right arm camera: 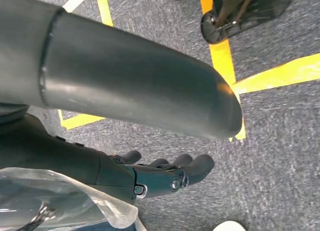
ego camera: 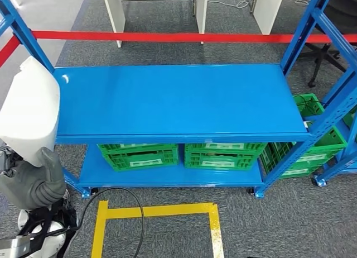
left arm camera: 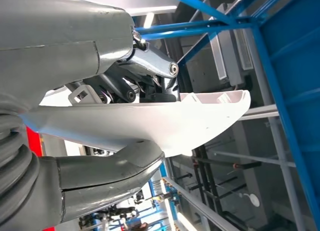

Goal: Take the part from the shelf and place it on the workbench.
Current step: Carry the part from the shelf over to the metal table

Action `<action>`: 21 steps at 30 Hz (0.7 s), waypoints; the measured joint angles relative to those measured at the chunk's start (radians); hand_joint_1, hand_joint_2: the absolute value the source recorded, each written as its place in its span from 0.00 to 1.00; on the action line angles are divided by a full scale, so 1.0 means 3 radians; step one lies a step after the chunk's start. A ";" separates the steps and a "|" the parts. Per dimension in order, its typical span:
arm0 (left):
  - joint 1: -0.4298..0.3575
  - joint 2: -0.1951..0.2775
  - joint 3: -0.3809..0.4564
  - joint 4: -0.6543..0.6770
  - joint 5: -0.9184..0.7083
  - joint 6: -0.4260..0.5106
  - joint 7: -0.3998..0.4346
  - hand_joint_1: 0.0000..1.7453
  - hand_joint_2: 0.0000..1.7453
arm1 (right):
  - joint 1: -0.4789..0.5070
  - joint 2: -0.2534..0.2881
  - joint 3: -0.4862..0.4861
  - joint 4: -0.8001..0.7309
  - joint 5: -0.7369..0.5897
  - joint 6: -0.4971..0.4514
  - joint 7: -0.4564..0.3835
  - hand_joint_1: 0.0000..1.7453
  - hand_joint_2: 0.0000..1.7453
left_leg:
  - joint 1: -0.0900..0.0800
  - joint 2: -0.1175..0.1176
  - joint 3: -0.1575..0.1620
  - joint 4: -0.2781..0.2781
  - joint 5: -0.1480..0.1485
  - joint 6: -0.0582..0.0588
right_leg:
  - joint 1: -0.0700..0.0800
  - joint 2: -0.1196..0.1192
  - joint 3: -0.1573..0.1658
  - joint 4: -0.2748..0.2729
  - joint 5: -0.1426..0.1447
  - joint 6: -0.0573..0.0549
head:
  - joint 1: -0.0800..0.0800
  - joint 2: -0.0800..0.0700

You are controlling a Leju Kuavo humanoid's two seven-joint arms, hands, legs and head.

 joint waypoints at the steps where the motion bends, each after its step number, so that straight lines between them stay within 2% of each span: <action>1: -0.0003 0.0000 0.0000 0.0000 -0.0001 0.0002 -0.0001 1.00 1.00 | 0.0000 0.0000 0.0000 0.0000 0.0001 0.0001 -0.0002 0.00 0.00 | -0.0006 -0.0001 0.0136 -0.0216 -0.0003 0.0015 | 0.0003 0.0002 -0.0029 0.0012 0.0024 0.0016 | 0.0002 0.0000; 2: -0.0005 0.0001 0.0000 -0.0001 -0.0002 0.0004 -0.0001 1.00 1.00 | 0.0000 0.0000 -0.0001 0.0000 0.0002 0.0001 -0.0004 0.00 0.00 | -0.0014 -0.0001 0.0215 -0.0362 -0.0028 0.0031 | 0.0005 0.0003 -0.0047 0.0018 0.0050 0.0035 | 0.0003 0.0000; 3: -0.0005 0.0002 0.0000 -0.0001 -0.0003 0.0008 -0.0002 1.00 1.00 | 0.0001 0.0000 -0.0001 0.0000 0.0006 0.0004 -0.0015 0.00 0.00 | -0.0025 -0.0002 0.0237 -0.0426 -0.0049 0.0047 | 0.0005 0.0003 -0.0059 0.0017 0.0078 0.0057 | 0.0004 0.0000; 5: -0.0002 0.0004 0.0000 -0.0001 -0.0006 0.0017 -0.0003 1.00 1.00 | 0.0009 0.0000 0.0000 0.0000 0.0024 0.0029 -0.0067 0.00 0.00 | -0.0026 0.0002 0.0189 -0.0446 0.0001 0.0093 | -0.0002 0.0007 -0.0076 0.0011 0.0107 0.0100 | 0.0000 0.0000; 6: -0.0002 0.0005 0.0000 -0.0002 -0.0010 0.0024 -0.0003 1.00 1.00 | 0.0012 0.0000 0.0002 0.0000 0.0035 0.0051 -0.0105 0.00 0.00 | -0.0021 0.0008 0.0156 -0.0452 0.0038 0.0122 | -0.0004 0.0014 -0.0103 0.0043 0.0050 0.0116 | 0.0001 0.0000; 7: 0.0000 0.0005 0.0000 -0.0002 -0.0014 0.0031 -0.0003 1.00 1.00 | 0.0015 -0.0001 0.0003 0.0000 0.0042 0.0074 -0.0144 0.00 0.00 | -0.0014 0.0013 0.0117 -0.0462 0.0080 0.0147 | -0.0005 0.0022 -0.0144 0.0129 -0.0069 0.0129 | 0.0004 0.0000; 9: 0.0009 0.0006 0.0002 -0.0003 -0.0024 0.0046 -0.0005 1.00 1.00 | 0.0015 0.0000 0.0006 0.0000 0.0051 0.0104 -0.0206 0.00 0.00 | -0.0012 0.0018 0.0021 -0.0461 0.0160 0.0177 | -0.0007 0.0032 -0.0255 0.0487 -0.0414 0.0145 | 0.0013 0.0000; 10: 0.0017 0.0007 0.0003 -0.0003 -0.0026 0.0051 -0.0005 1.00 1.00 | 0.0014 0.0000 0.0008 0.0000 0.0054 0.0109 -0.0226 0.00 0.00 | -0.0015 0.0018 -0.0030 -0.0457 0.0200 0.0180 | -0.0007 0.0033 -0.0298 0.0701 -0.0537 0.0152 | 0.0015 0.0000; 11: 0.0025 0.0007 0.0007 -0.0003 -0.0028 0.0054 -0.0005 1.00 1.00 | 0.0015 0.0000 0.0009 0.0001 0.0057 0.0111 -0.0238 0.00 0.00 | -0.0018 0.0018 -0.0088 -0.0452 0.0241 0.0178 | -0.0007 0.0033 -0.0308 0.0869 -0.0577 0.0156 | 0.0014 0.0000; 12: 0.0032 0.0008 0.0011 -0.0003 -0.0029 0.0055 -0.0005 1.00 1.00 | 0.0014 0.0000 0.0010 0.0001 0.0059 0.0112 -0.0245 0.00 0.00 | -0.0019 0.0018 -0.0145 -0.0444 0.0280 0.0174 | -0.0007 0.0033 -0.0275 0.0948 -0.0537 0.0158 | 0.0015 0.0000; 13: 0.0037 0.0008 0.0015 -0.0003 -0.0029 0.0055 -0.0005 1.00 1.00 | 0.0014 -0.0001 0.0011 0.0001 0.0060 0.0113 -0.0248 0.00 0.00 | -0.0020 0.0018 -0.0197 -0.0437 0.0315 0.0168 | -0.0007 0.0033 -0.0185 0.0910 -0.0441 0.0155 | 0.0015 0.0000; 14: 0.0040 0.0008 0.0018 -0.0003 -0.0029 0.0058 -0.0005 1.00 1.00 | 0.0013 -0.0001 0.0011 0.0001 0.0059 0.0112 -0.0249 0.00 0.00 | -0.0020 0.0017 -0.0242 -0.0428 0.0349 0.0159 | -0.0006 0.0034 -0.0027 0.0745 -0.0341 0.0146 | 0.0016 0.0000; 15: 0.0041 0.0008 0.0020 -0.0003 -0.0029 0.0061 -0.0005 1.00 1.00 | 0.0010 -0.0001 0.0011 0.0000 0.0060 0.0112 -0.0249 0.00 0.00 | -0.0024 0.0016 -0.0277 -0.0419 0.0378 0.0146 | -0.0003 0.0035 0.0173 0.0495 -0.0300 0.0134 | 0.0017 0.0000; 16: 0.0041 0.0008 0.0023 -0.0004 -0.0029 0.0067 -0.0006 1.00 1.00 | 0.0007 -0.0001 0.0011 0.0000 0.0062 0.0111 -0.0249 0.00 0.00 | -0.0029 0.0016 -0.0304 -0.0408 0.0407 0.0132 | 0.0000 0.0037 0.0378 0.0213 -0.0310 0.0121 | 0.0017 0.0001; 17: 0.0042 0.0009 0.0028 -0.0005 -0.0030 0.0074 -0.0008 1.00 1.00 | 0.0004 -0.0001 0.0012 0.0000 0.0066 0.0111 -0.0248 0.00 0.00 | -0.0034 0.0016 -0.0321 -0.0400 0.0437 0.0117 | 0.0005 0.0041 0.0525 -0.0011 -0.0350 0.0109 | 0.0017 0.0001; 18: 0.0044 0.0009 0.0035 -0.0006 -0.0031 0.0082 -0.0010 1.00 1.00 | 0.0004 -0.0001 0.0013 0.0001 0.0074 0.0111 -0.0248 0.00 0.00 | -0.0036 0.0017 -0.0331 -0.0397 0.0466 0.0100 | 0.0012 0.0045 0.0598 -0.0142 -0.0392 0.0100 | 0.0019 0.0001; 19: 0.0046 0.0009 0.0041 -0.0006 -0.0033 0.0089 -0.0012 1.00 1.00 | 0.0007 0.0000 0.0013 0.0001 0.0082 0.0111 -0.0245 0.00 0.00 | -0.0035 0.0019 -0.0337 -0.0399 0.0498 0.0083 | 0.0015 0.0046 0.0607 -0.0194 -0.0398 0.0086 | 0.0018 0.0001; 20: 0.0052 0.0010 0.0048 -0.0006 -0.0035 0.0097 -0.0016 1.00 1.00 | 0.0011 0.0001 0.0014 0.0003 0.0090 0.0115 -0.0243 0.00 0.00 | -0.0030 0.0018 -0.0346 -0.0401 0.0515 0.0065 | 0.0013 0.0042 0.0572 -0.0190 -0.0377 0.0068 | 0.0019 0.0001; 21: 0.0059 0.0011 0.0056 -0.0006 -0.0037 0.0106 -0.0021 1.00 1.00 | 0.0015 0.0002 0.0014 0.0005 0.0097 0.0123 -0.0241 0.00 0.00 | -0.0025 0.0016 -0.0365 -0.0378 0.0472 0.0045 | 0.0010 0.0035 0.0538 -0.0189 -0.0345 0.0041 | 0.0017 0.0000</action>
